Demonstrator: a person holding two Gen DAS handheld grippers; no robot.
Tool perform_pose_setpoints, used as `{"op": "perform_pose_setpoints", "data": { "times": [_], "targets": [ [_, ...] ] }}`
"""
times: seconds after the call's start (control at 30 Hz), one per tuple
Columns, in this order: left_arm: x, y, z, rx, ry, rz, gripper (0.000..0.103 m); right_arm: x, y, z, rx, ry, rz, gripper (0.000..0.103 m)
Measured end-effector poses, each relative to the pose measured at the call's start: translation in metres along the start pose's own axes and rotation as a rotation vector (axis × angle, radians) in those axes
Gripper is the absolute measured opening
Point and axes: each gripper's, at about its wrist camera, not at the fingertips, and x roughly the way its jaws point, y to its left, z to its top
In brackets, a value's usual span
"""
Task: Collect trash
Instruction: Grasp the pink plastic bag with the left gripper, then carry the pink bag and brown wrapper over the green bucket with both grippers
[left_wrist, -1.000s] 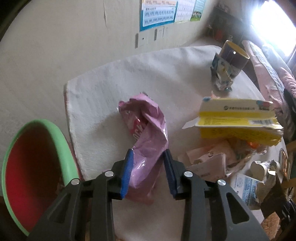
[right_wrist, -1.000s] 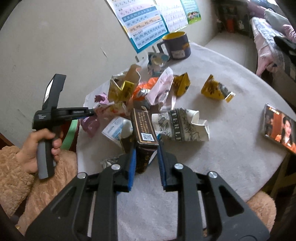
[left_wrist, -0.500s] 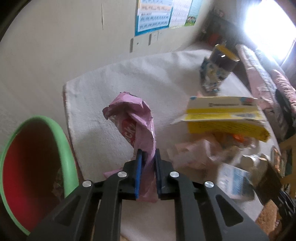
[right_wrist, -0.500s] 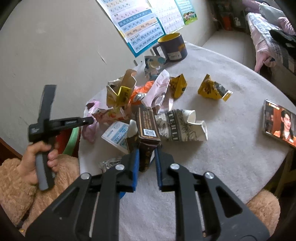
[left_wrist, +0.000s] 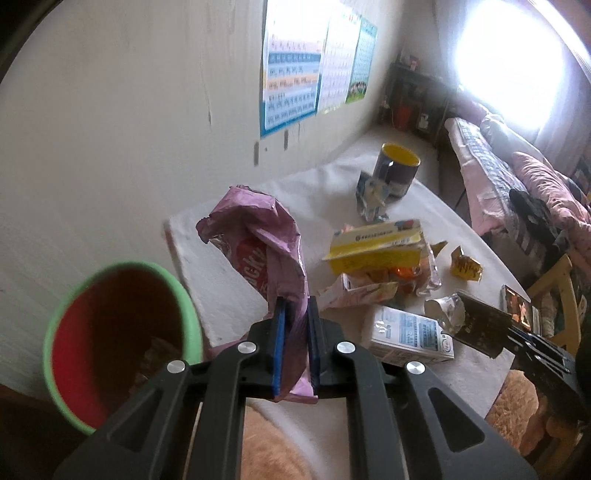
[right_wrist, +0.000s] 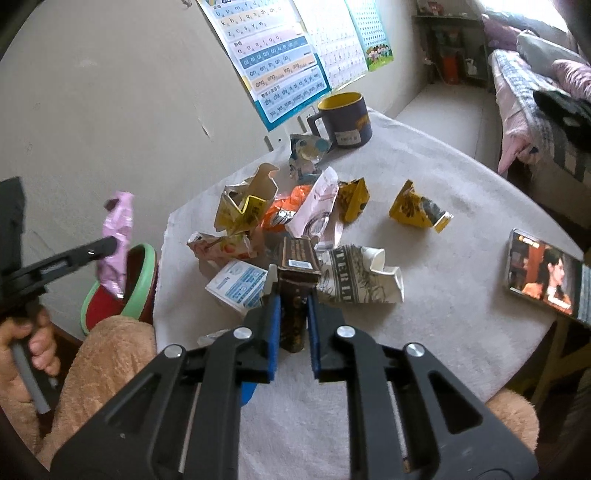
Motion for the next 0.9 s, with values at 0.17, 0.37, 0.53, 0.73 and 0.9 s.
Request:
{"op": "perform_pose_setpoints", "data": {
  "times": [0.17,0.37,0.53,0.73,0.9],
  "targets": [
    [-0.023,0.005,0.001,0.005,-0.053,0.009,0.009,0.000,0.002,-0.001,-0.002,0.008,-0.023,0.014],
    [-0.039,0.012,-0.002,0.010,-0.084,0.013,0.009,-0.014,0.010,0.004,-0.001,-0.020,-0.036,0.014],
    [-0.047,0.014,-0.004,0.021,-0.106,0.018,0.009,-0.024,0.031,0.015,-0.024,-0.035,-0.014,0.014],
    [-0.058,0.026,-0.005,0.009,-0.137,0.024,0.009,-0.026,0.065,0.023,-0.080,-0.040,0.030,0.014],
    [-0.060,0.041,-0.009,-0.016,-0.144,0.035,0.009,-0.021,0.091,0.027,-0.108,-0.040,0.044,0.014]
  ]
}}
